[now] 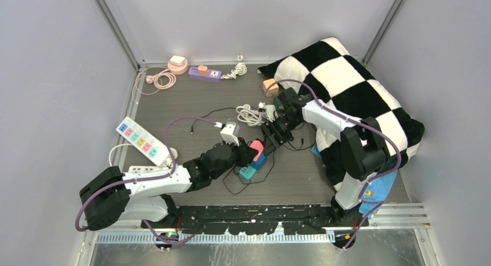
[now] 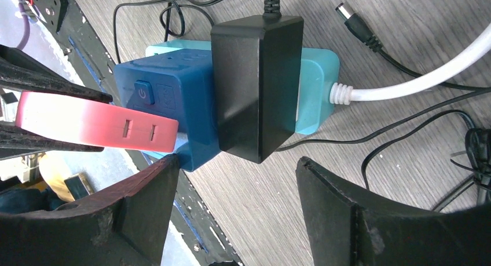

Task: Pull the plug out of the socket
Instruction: Remove the plug from the socket.

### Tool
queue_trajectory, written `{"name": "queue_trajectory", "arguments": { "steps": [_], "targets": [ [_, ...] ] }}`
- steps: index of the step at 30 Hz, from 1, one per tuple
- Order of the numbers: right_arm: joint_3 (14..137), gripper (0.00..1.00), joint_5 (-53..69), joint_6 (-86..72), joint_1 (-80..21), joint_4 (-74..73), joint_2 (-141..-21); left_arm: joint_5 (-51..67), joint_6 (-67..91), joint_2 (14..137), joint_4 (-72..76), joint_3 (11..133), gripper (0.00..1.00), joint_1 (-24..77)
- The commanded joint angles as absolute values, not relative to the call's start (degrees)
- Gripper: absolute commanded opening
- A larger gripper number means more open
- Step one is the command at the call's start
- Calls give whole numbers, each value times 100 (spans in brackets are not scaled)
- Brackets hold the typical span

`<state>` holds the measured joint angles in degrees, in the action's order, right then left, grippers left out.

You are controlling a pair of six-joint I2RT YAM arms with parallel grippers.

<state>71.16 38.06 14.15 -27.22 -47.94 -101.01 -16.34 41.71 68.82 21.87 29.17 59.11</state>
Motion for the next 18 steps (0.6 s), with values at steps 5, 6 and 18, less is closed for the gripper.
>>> {"name": "queue_trajectory", "arguments": {
  "steps": [5,6,18],
  "targets": [
    [7024,77,2834,1389,-2898,-4232,-10395,-1870,4880,6490,3277,2731,0,5790],
    [7023,77,2861,1350,-2900,-4211,-10402,-1853,4931,6487,3305,2712,0,5765],
    [6907,77,3296,800,-2901,-3835,-10547,-2115,5554,6513,3454,2424,0,5640]
  ]
}}
